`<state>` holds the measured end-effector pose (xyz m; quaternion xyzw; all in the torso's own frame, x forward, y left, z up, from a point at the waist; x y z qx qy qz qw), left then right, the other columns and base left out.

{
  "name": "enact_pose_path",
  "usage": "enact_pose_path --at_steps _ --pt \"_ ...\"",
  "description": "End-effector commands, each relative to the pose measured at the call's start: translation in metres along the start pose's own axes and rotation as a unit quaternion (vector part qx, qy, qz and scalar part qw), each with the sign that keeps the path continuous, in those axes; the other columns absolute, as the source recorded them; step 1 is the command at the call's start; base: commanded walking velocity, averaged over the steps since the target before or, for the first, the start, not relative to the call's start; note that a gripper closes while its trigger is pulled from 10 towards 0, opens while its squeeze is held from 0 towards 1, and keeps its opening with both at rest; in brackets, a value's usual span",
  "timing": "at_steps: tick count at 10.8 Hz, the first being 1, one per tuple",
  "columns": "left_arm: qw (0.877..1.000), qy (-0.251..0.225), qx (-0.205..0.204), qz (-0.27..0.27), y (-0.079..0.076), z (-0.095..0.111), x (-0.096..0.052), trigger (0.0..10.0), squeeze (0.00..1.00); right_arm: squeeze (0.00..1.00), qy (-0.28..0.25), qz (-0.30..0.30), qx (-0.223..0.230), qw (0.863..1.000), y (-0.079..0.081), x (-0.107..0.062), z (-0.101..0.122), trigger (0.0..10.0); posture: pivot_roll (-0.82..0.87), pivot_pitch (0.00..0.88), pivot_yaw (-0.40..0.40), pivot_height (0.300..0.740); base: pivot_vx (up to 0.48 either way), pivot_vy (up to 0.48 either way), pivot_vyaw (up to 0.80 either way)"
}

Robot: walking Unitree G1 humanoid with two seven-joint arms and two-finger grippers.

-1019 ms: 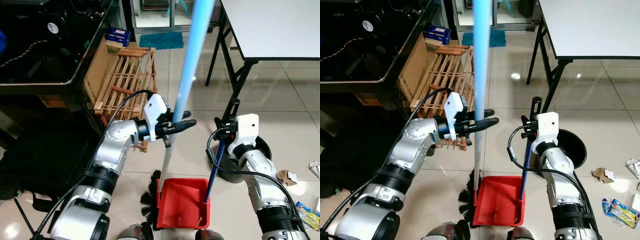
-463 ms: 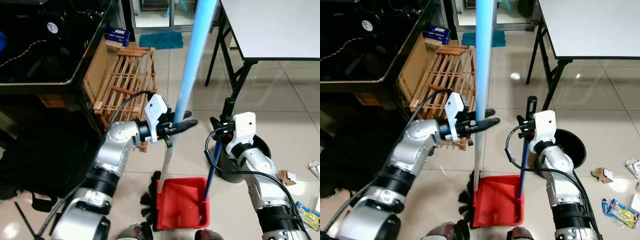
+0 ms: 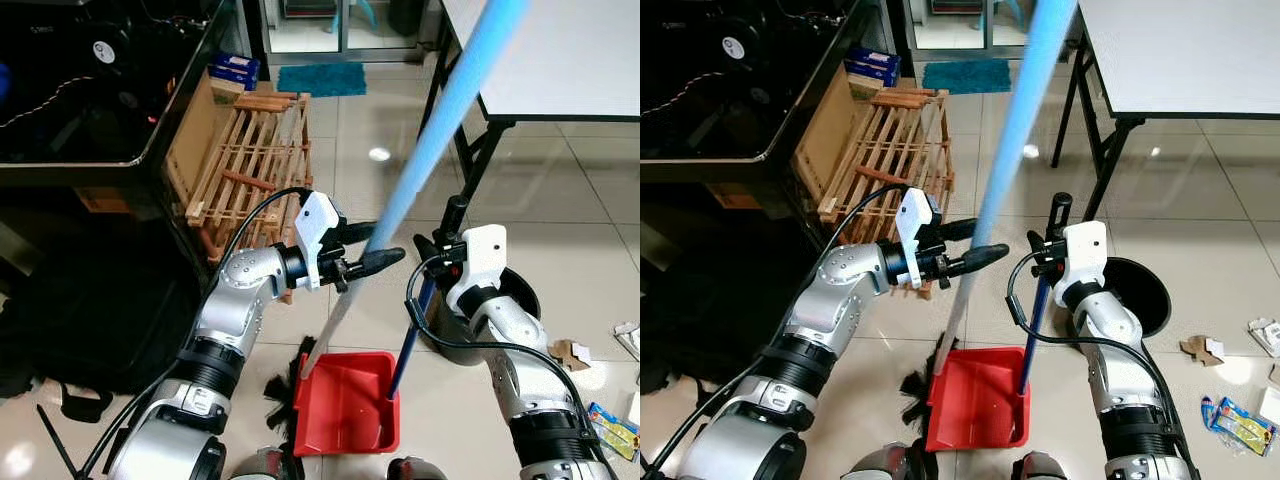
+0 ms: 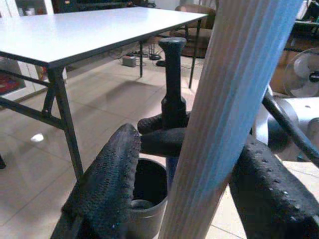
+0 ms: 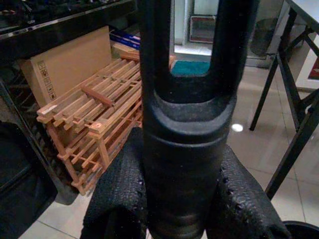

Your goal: Sweep floor

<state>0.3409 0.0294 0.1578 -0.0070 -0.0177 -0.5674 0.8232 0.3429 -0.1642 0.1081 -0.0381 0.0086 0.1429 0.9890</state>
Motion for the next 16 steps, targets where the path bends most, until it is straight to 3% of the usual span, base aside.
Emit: enact_pose_path --at_steps 1,6,7,8,12,13,14,16 --pt "1.000 0.006 -0.007 0.003 -0.001 -0.005 -0.003 10.0 0.00 0.00 -0.019 0.008 0.008 1.000 0.003 0.001 0.010 10.0 -0.23 0.118 0.071 0.740 0.000 0.000 0.00" --pt "0.999 0.007 -0.017 0.028 0.004 -0.009 -0.005 10.0 0.00 0.00 -0.019 0.006 0.008 1.000 0.002 0.001 0.010 10.0 -0.23 0.118 0.071 0.740 0.000 0.000 0.00" --pt "0.999 0.005 -0.029 0.031 0.004 -0.011 -0.006 10.0 0.40 0.00 -0.018 0.006 0.008 1.000 0.001 0.000 0.009 10.0 -0.23 0.118 0.069 0.740 0.000 0.000 0.00" --pt "0.999 0.004 -0.030 0.037 0.005 -0.011 -0.006 10.0 1.00 0.00 -0.017 0.006 0.007 1.000 0.001 0.000 0.009 10.0 -0.23 0.117 0.068 0.740 0.000 0.000 0.00" --pt "0.997 0.007 -0.018 0.069 0.013 -0.012 -0.009 10.0 1.00 0.00 -0.017 0.006 0.006 1.000 0.000 0.000 0.009 10.0 -0.23 0.116 0.066 0.740 0.000 0.000 0.00" --pt "0.996 0.010 -0.014 0.084 0.015 -0.014 -0.009 10.0 0.09 0.00 -0.016 0.005 0.006 1.000 0.000 0.000 0.009 10.0 -0.23 0.116 0.067 0.740 0.000 0.000 0.00" --pt "0.994 0.014 -0.011 0.107 0.018 -0.016 -0.010 10.0 0.00 0.00 -0.016 0.004 0.006 1.000 0.000 0.000 0.009 10.0 -0.23 0.116 0.067 0.740 0.000 0.000 0.00" --pt "0.990 0.016 -0.013 0.139 0.021 -0.021 -0.012 10.0 0.00 0.00 -0.016 0.004 0.006 1.000 -0.001 -0.001 0.009 10.0 -0.23 0.118 0.066 0.740 0.000 0.000 0.00"
Point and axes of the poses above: a point about 5 cm out from each wrist's last joint towards the gripper, its own x axis pointing out of the wrist towards the gripper, its own z axis along the axis of the wrist's last joint, y = z × x, the point moved 3 cm from there along x, pointing out of the wrist towards the gripper, and after that the axes turned 3 degrees about -x, right-handed, at the moved point
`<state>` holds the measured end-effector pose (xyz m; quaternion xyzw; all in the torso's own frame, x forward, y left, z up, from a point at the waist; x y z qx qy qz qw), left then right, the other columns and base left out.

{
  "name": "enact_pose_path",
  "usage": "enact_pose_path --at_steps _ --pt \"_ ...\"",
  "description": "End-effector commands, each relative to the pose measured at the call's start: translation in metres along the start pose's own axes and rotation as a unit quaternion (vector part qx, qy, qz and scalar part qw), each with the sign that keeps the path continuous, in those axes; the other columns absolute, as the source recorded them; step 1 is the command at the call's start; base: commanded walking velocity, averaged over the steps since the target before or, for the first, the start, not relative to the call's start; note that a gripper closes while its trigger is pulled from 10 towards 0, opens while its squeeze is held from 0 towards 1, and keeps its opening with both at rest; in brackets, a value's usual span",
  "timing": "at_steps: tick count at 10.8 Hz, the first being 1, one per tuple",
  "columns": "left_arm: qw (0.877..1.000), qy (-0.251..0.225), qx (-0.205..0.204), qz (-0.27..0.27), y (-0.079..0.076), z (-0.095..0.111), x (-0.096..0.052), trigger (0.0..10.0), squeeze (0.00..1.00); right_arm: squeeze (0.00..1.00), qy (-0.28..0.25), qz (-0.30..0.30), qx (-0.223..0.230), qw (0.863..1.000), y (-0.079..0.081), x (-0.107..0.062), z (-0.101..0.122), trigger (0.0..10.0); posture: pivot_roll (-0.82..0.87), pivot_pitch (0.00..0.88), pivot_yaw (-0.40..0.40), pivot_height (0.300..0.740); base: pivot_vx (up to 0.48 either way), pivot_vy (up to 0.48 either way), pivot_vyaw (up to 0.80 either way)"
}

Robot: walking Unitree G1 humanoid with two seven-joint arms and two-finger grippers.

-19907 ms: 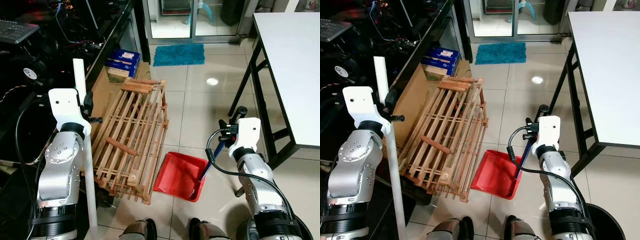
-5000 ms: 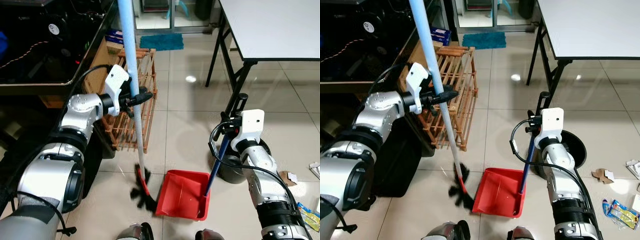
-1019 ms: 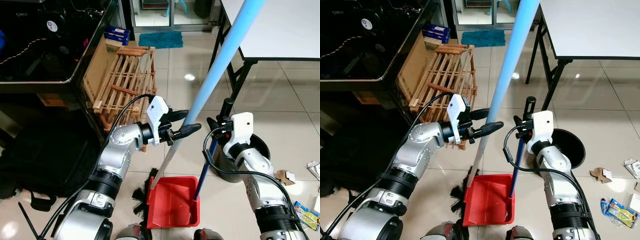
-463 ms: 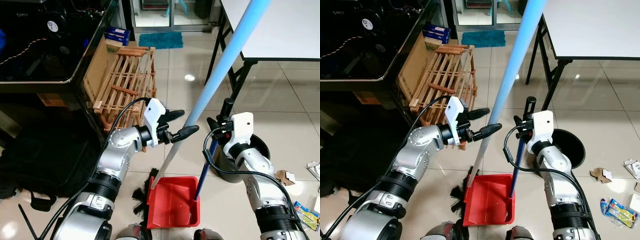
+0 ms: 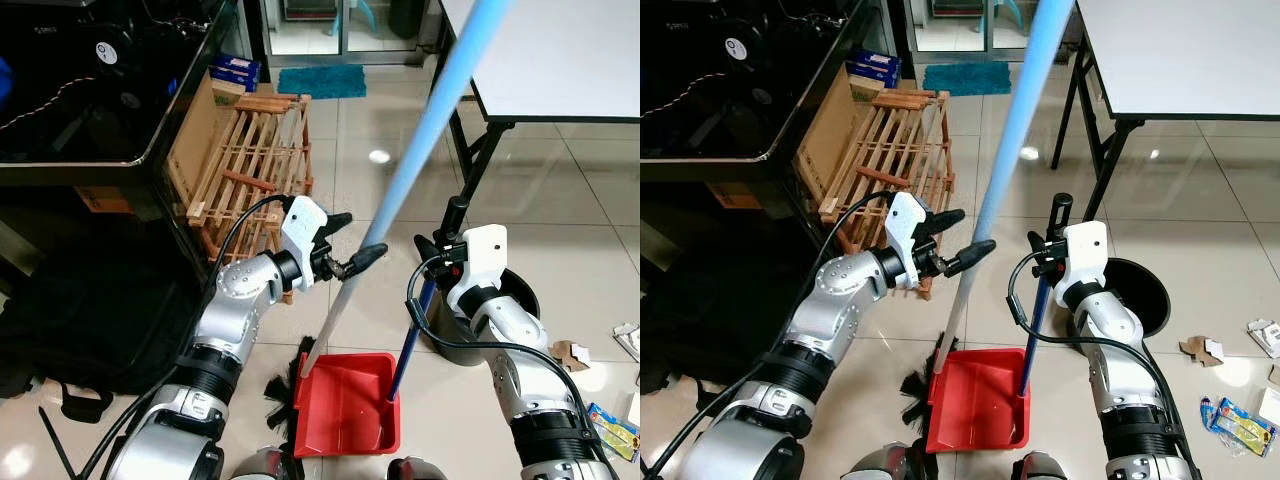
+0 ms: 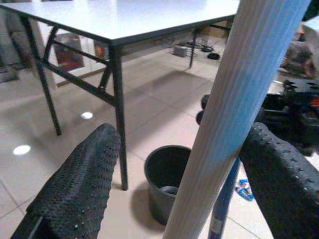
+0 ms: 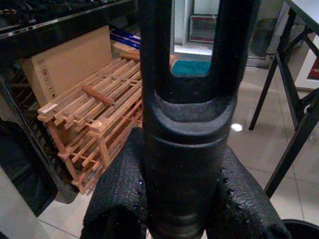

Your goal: Sweep floor

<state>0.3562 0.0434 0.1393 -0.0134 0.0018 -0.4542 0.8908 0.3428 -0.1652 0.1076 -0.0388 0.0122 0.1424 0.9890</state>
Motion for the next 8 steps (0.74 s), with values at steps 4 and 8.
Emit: enact_pose_path --at_steps 4,8 --pt "0.999 0.007 -0.010 0.037 -0.002 -0.014 -0.002 10.0 0.00 0.00 -0.020 0.004 0.005 1.000 0.000 -0.001 0.010 10.0 -0.23 0.123 0.065 0.740 0.000 0.000 0.00" --pt "0.991 0.043 -0.001 0.124 0.008 -0.033 -0.005 0.0 0.00 0.00 -0.019 0.002 0.006 1.000 0.000 -0.001 0.009 10.0 -0.23 0.125 0.067 0.740 0.000 0.000 0.00"
Point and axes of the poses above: a point about 5 cm out from each wrist's last joint towards the gripper, its own x axis pointing out of the wrist towards the gripper, its own z axis along the axis of the wrist's last joint, y = z × x, the point moved 3 cm from there along x, pointing out of the wrist towards the gripper, and after that the axes turned 3 degrees about -x, right-handed, at the moved point
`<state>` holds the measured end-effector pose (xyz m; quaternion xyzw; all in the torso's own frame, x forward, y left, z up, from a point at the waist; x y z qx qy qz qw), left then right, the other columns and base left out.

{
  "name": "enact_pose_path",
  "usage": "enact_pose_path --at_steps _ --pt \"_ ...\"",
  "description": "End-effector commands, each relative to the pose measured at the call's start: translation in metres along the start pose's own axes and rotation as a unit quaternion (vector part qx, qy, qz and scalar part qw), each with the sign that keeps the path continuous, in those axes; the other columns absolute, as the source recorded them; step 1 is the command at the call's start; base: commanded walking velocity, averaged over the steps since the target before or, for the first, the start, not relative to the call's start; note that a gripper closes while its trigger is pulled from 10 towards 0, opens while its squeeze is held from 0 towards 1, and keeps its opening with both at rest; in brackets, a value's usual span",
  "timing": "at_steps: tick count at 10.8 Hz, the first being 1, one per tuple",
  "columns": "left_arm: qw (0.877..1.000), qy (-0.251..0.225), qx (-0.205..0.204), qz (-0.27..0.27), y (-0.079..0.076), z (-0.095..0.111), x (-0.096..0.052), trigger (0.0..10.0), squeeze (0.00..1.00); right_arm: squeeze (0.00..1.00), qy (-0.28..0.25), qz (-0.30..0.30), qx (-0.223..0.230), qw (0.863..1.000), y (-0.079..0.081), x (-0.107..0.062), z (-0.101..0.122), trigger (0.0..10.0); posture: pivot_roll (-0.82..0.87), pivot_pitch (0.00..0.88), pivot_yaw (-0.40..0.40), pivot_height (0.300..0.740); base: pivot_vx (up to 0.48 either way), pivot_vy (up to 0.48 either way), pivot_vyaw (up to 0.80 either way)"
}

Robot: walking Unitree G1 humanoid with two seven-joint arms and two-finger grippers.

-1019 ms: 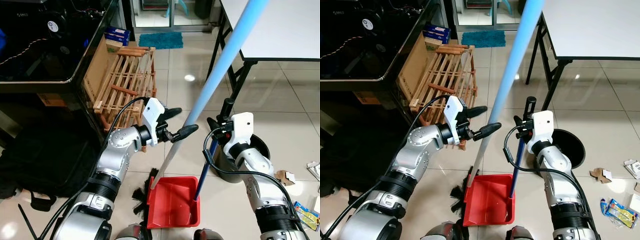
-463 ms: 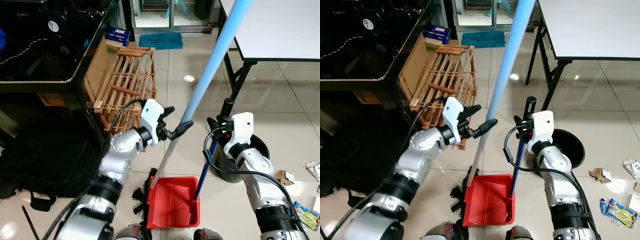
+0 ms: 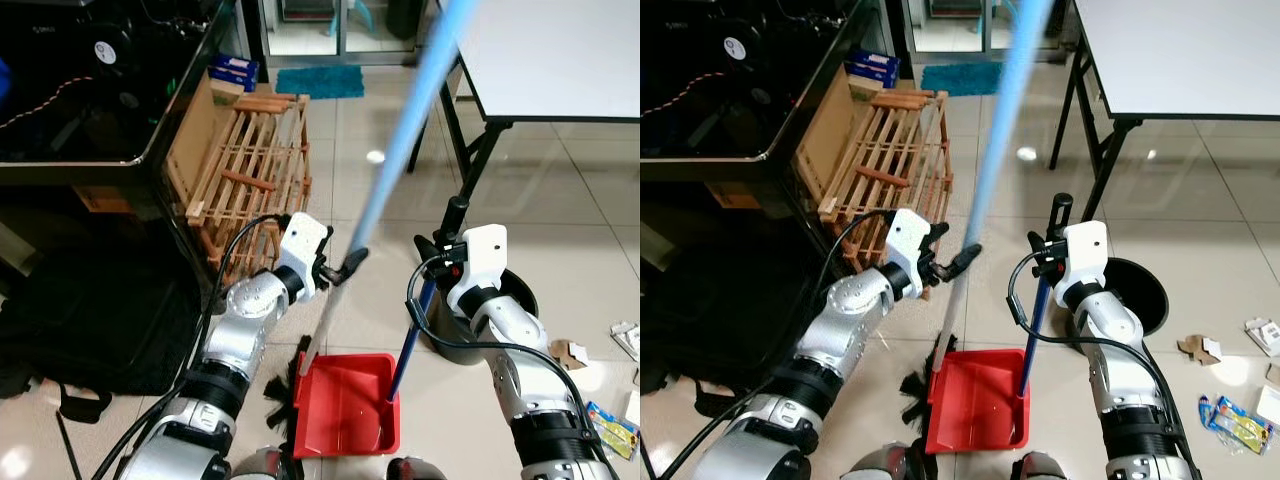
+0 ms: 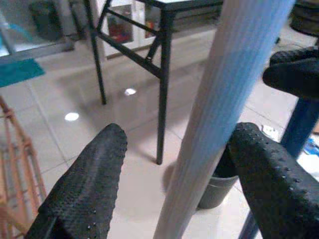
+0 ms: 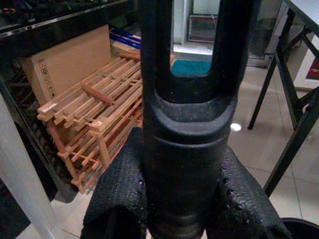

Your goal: Sweep floor

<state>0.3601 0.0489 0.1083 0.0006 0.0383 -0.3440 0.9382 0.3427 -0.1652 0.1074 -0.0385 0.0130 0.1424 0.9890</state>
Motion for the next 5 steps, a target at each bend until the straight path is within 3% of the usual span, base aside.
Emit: enact_pose_path --at_steps 1,5 --pt "1.000 0.004 -0.001 0.011 0.0013 -0.0047 -0.0017 0.0 0.00 0.00 -0.020 0.002 0.006 1.000 0.0002 -0.0005 0.0094 10.0 -0.23 0.126 0.066 0.740 0.000 0.000 0.00" --pt "1.000 0.003 0.002 0.027 0.0021 -0.0091 -0.0021 0.0 0.00 0.00 -0.020 -0.001 0.006 1.000 -0.0003 -0.0006 0.0092 10.0 -0.23 0.126 0.069 0.740 0.000 0.000 0.00"
Point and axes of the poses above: a point about 5 cm out from each wrist's last joint towards the gripper, its own x axis pointing out of the wrist towards the gripper, its own z axis along the axis of the wrist's last joint, y = z × x, the point moved 3 cm from there along x, pointing out of the wrist towards the gripper, and after that the axes turned 3 degrees about -x, right-handed, at the moved point
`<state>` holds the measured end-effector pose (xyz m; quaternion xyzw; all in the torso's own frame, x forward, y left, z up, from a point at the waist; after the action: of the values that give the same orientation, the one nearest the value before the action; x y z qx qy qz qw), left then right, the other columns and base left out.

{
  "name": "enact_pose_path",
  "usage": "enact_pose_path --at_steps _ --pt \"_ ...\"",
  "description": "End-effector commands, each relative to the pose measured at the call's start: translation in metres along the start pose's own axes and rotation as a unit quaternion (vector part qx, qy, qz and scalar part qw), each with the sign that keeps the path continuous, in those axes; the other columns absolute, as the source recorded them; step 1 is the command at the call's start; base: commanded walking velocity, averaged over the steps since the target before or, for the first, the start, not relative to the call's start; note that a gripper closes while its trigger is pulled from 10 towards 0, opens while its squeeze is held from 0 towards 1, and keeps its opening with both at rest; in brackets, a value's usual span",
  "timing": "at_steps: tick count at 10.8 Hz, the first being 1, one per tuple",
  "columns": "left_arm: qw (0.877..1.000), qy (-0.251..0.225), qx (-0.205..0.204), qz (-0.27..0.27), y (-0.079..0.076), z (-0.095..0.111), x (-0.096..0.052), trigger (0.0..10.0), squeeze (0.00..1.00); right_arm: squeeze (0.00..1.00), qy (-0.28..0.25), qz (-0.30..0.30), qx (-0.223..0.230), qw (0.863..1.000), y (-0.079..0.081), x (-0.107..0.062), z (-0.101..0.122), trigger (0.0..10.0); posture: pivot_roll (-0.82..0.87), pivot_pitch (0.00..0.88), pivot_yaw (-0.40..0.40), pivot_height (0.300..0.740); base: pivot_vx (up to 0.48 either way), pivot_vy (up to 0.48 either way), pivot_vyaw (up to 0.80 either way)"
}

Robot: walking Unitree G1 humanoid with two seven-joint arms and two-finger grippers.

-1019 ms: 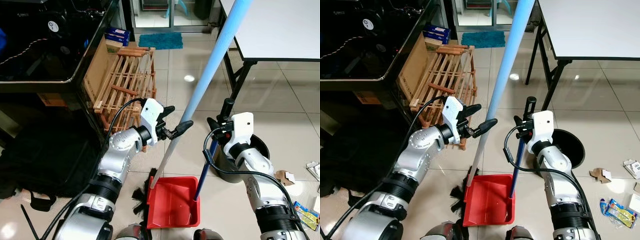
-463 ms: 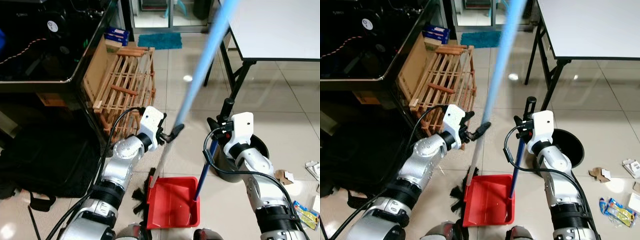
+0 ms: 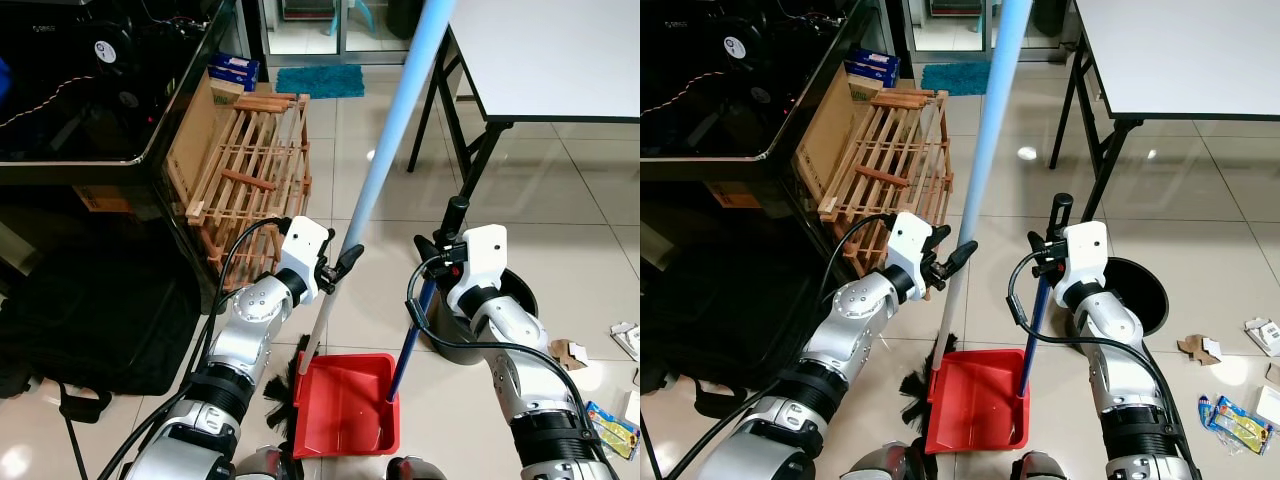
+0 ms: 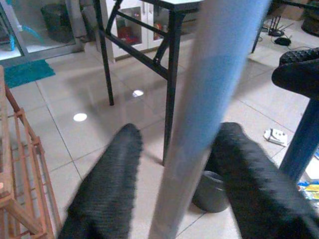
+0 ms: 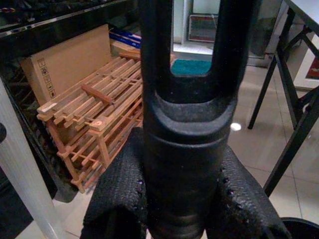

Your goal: Sweep floor

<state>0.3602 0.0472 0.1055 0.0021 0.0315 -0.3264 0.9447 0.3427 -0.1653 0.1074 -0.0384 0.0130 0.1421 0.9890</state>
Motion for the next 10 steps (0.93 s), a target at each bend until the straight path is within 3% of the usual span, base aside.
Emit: enact_pose_path --at_steps 1,6,10 --pt "1.000 0.009 0.000 0.011 0.004 -0.006 -0.003 0.0 0.00 0.00 -0.020 0.000 0.007 1.000 0.000 0.000 0.009 10.0 -0.23 0.126 0.069 0.740 0.000 0.000 0.00" --pt "1.000 0.003 0.010 -0.016 0.009 -0.003 -0.012 0.0 0.00 0.00 -0.019 0.000 0.004 1.000 -0.001 0.000 0.009 10.0 -0.23 0.126 0.065 0.740 0.000 0.000 0.00" --pt "0.997 -0.021 0.042 -0.061 0.018 0.022 -0.015 0.0 0.00 0.00 -0.021 -0.003 0.004 1.000 -0.002 0.001 0.009 10.0 -0.22 0.114 0.072 0.740 0.000 0.000 0.00"
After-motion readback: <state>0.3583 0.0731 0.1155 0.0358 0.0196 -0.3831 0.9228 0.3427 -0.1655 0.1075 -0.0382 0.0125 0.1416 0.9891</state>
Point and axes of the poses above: a point about 5 cm out from each wrist's last joint towards the gripper, its own x axis pointing out of the wrist towards the gripper, its own z axis along the axis of the wrist's last joint, y = z × x, the point moved 3 cm from there along x, pointing out of the wrist towards the gripper, and after that the axes turned 3 degrees about -x, right-handed, at the moved point
